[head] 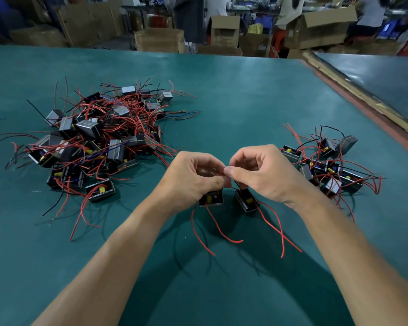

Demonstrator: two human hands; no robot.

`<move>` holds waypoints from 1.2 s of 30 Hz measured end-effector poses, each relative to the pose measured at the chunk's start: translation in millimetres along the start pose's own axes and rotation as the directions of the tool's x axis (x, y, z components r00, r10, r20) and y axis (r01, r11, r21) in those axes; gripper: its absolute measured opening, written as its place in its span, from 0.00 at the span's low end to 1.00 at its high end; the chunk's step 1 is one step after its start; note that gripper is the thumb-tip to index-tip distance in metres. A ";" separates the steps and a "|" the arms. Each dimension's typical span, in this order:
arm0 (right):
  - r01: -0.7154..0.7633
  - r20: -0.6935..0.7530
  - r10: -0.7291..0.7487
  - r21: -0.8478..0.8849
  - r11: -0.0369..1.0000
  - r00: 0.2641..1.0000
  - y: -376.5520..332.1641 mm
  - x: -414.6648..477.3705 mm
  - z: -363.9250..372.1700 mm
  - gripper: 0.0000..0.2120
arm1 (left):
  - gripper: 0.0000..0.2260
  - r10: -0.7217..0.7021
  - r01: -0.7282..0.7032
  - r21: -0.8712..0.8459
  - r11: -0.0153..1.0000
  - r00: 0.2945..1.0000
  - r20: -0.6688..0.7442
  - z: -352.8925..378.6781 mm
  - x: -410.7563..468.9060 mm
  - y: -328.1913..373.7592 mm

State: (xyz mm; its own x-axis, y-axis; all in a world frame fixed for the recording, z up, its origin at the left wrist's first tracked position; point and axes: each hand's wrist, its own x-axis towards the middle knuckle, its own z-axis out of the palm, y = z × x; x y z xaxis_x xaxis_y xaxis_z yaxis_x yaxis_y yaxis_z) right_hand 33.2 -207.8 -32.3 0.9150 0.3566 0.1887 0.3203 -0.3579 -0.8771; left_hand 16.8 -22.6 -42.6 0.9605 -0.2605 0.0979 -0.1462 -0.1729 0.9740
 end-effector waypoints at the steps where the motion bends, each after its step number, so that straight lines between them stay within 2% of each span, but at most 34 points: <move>1: 0.009 -0.004 -0.009 0.002 1.000 1.000 -0.7 -0.1 -0.2 0.07 | 0.05 0.003 -0.003 0.001 1.000 1.000 -0.002 0.2 0.1 0.2; 10: 0.017 -0.002 -0.017 0.091 0.996 1.000 0.3 0.8 -2.5 0.07 | 0.04 -0.040 0.040 -0.016 0.999 0.999 -0.004 -0.8 1.3 -2.5; 19: -0.034 0.077 0.016 0.244 0.969 0.997 1.4 1.1 -5.3 0.11 | 0.03 -0.083 0.083 -0.028 0.996 0.997 0.008 7.1 -0.6 -2.7; 27: -0.072 0.072 0.058 0.206 0.976 0.996 3.6 1.4 -9.9 0.08 | 0.09 -0.031 0.028 -0.079 0.996 0.999 -0.034 7.0 -0.8 -0.8; 33: -0.130 0.044 0.124 0.180 0.975 0.991 3.3 1.9 -9.4 0.03 | 0.09 -0.009 0.005 -0.074 0.997 0.998 -0.061 6.9 -0.3 -0.6; 36: -0.148 0.019 0.147 0.144 0.978 0.989 3.0 1.9 -8.3 0.04 | 0.09 -0.002 -0.004 -0.077 0.997 0.997 -0.080 6.7 -0.6 -0.3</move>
State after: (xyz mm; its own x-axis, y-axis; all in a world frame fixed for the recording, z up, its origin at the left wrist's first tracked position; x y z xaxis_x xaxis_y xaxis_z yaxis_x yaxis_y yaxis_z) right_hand 38.0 -215.4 -30.9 0.9473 0.3164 0.0497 0.1428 -0.2782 -0.9498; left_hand 14.6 -28.7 -44.3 0.9767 -0.1834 0.1115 -0.1310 -0.0979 0.9865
